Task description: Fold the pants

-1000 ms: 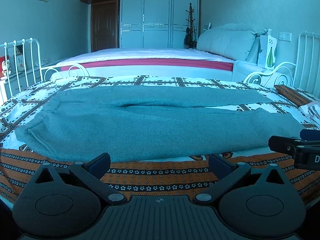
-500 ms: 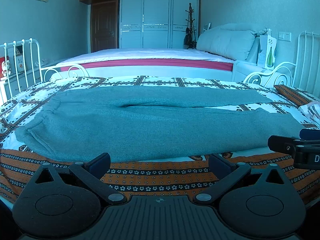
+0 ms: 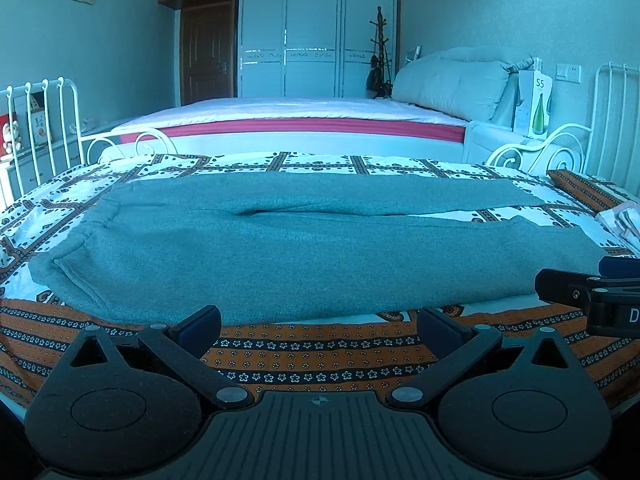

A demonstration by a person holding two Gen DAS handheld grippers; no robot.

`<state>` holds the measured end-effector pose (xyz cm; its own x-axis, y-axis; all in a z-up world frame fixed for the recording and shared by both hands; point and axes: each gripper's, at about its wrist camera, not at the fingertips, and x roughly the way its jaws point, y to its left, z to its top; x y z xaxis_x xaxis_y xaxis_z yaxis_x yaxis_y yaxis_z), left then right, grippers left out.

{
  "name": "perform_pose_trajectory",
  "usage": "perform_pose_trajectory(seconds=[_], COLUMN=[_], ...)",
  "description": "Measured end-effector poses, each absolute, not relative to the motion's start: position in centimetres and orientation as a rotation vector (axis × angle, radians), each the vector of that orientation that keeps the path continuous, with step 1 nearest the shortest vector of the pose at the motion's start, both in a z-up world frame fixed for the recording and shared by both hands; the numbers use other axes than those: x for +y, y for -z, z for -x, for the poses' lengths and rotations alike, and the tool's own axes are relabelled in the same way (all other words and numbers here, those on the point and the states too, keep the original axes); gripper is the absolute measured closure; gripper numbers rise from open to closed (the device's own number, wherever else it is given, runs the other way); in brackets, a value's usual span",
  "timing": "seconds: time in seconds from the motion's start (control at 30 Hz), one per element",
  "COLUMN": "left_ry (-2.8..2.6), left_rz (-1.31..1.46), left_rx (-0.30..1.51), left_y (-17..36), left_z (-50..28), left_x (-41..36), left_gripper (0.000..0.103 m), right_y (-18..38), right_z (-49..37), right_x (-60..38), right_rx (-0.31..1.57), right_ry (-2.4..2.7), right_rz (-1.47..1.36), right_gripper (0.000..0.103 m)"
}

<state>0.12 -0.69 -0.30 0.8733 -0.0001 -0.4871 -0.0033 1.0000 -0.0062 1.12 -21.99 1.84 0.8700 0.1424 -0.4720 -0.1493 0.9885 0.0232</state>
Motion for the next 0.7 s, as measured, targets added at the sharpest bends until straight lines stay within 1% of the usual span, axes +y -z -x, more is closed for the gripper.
perform_pose_trajectory(seconds=[0.7], left_ry=[-0.005], left_rz=[-0.002], left_rx=[0.523], left_y=[-0.29], left_z=[-0.71], left_x=[-0.54], left_gripper=[0.0], right_y=[-1.88], right_z=[-1.33], right_x=[-21.89], right_rx=[0.498], right_ry=[-0.171], right_rz=[-0.008], right_gripper=[0.008])
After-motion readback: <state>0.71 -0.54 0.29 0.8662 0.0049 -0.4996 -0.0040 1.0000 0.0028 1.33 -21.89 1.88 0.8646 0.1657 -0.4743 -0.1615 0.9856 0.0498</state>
